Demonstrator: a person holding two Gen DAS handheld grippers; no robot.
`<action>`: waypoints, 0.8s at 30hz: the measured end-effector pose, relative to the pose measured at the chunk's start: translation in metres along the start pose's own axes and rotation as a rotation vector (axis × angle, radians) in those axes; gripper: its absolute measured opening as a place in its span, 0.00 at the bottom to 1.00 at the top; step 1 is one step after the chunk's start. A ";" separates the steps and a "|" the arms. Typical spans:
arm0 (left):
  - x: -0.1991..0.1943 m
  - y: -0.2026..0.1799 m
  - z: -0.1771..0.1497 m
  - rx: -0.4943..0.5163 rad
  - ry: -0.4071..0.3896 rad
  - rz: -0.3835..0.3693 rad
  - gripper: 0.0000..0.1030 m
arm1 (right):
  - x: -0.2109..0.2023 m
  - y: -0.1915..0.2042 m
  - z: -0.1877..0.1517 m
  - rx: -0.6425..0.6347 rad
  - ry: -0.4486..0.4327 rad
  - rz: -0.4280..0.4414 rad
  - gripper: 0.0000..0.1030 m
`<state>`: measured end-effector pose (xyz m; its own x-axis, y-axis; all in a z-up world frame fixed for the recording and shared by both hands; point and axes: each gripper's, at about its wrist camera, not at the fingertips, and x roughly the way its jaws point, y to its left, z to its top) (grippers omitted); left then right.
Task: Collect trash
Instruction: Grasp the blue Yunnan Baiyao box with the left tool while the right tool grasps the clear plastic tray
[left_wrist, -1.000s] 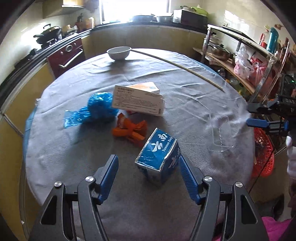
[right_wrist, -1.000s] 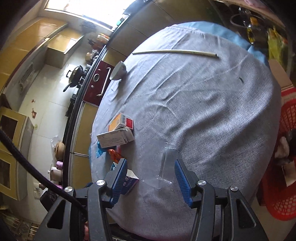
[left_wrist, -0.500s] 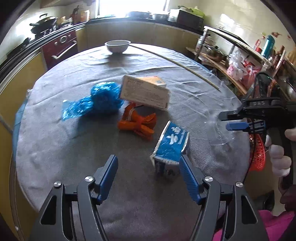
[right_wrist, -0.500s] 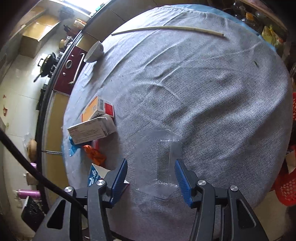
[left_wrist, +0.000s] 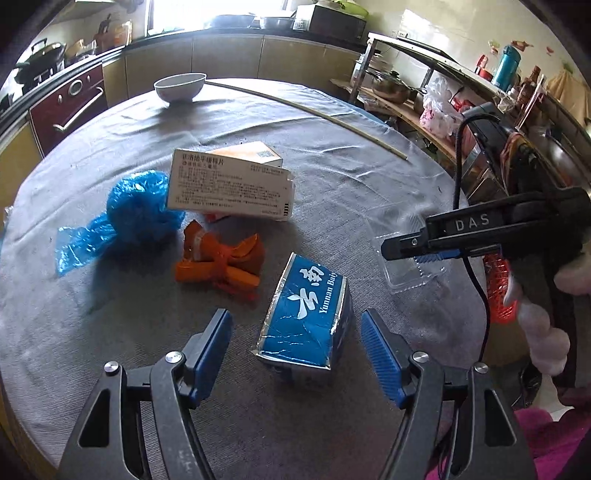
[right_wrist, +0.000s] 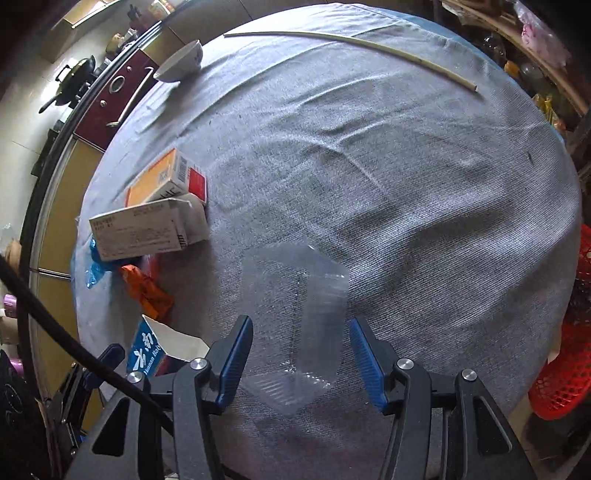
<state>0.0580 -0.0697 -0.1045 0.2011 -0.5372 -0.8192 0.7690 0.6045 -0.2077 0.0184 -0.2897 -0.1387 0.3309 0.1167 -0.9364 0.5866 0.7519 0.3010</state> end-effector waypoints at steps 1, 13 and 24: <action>0.001 0.001 0.000 -0.007 0.001 -0.009 0.70 | 0.000 0.000 0.000 -0.001 0.001 0.006 0.57; 0.017 -0.001 -0.002 -0.034 0.015 -0.054 0.55 | -0.012 -0.029 0.002 0.095 -0.010 0.249 0.57; 0.011 -0.007 -0.006 -0.060 -0.006 -0.012 0.52 | 0.018 -0.068 -0.006 0.249 -0.022 0.509 0.39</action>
<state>0.0510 -0.0767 -0.1147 0.1962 -0.5482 -0.8130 0.7337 0.6322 -0.2491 -0.0196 -0.3345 -0.1770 0.6313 0.4088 -0.6590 0.5047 0.4287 0.7494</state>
